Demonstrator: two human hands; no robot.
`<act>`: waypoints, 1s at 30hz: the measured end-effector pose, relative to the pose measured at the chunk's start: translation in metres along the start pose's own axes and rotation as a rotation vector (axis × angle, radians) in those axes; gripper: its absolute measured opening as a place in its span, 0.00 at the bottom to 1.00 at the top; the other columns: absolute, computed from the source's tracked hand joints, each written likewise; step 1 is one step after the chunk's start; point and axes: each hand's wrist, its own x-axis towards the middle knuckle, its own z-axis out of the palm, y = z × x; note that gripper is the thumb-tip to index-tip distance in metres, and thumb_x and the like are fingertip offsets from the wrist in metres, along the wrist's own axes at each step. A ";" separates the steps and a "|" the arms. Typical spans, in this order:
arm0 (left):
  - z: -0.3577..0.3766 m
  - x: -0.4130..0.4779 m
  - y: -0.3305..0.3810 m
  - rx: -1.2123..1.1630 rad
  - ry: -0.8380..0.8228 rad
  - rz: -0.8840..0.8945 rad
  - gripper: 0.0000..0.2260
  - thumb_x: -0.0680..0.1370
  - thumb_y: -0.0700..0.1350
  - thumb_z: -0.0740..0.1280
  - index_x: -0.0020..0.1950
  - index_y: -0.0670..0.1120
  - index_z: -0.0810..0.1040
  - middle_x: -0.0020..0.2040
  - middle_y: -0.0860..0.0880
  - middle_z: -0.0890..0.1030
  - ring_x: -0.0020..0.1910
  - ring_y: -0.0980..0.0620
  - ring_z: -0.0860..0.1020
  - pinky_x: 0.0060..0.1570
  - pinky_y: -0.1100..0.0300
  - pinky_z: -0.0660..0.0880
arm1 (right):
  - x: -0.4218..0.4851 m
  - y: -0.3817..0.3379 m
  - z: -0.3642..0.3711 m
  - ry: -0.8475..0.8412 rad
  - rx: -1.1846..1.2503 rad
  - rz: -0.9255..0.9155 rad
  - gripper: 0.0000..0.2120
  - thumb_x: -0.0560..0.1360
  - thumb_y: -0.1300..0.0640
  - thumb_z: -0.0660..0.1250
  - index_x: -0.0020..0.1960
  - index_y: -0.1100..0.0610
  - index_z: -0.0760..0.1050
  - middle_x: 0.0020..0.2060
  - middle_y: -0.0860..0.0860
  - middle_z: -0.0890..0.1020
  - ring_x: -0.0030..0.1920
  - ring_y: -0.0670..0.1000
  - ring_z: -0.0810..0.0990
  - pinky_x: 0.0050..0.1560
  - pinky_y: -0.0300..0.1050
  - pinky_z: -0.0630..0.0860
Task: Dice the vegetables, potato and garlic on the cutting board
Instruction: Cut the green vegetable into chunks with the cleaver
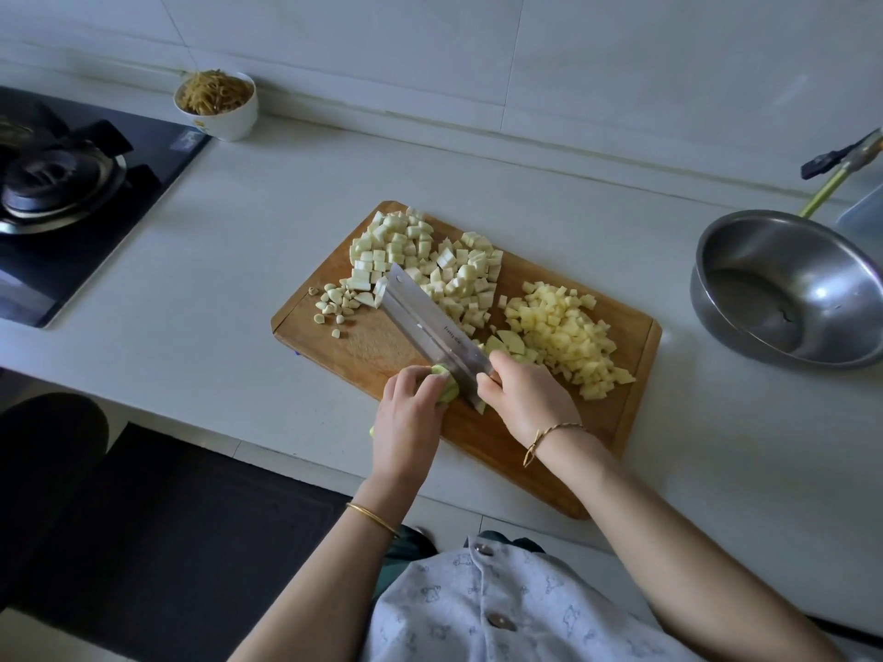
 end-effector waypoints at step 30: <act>0.001 -0.006 -0.001 -0.023 0.033 -0.046 0.13 0.70 0.33 0.73 0.53 0.42 0.81 0.53 0.43 0.79 0.50 0.41 0.77 0.46 0.52 0.77 | -0.009 -0.004 -0.007 0.025 -0.016 -0.034 0.11 0.81 0.51 0.56 0.42 0.55 0.62 0.29 0.47 0.68 0.30 0.51 0.69 0.25 0.43 0.59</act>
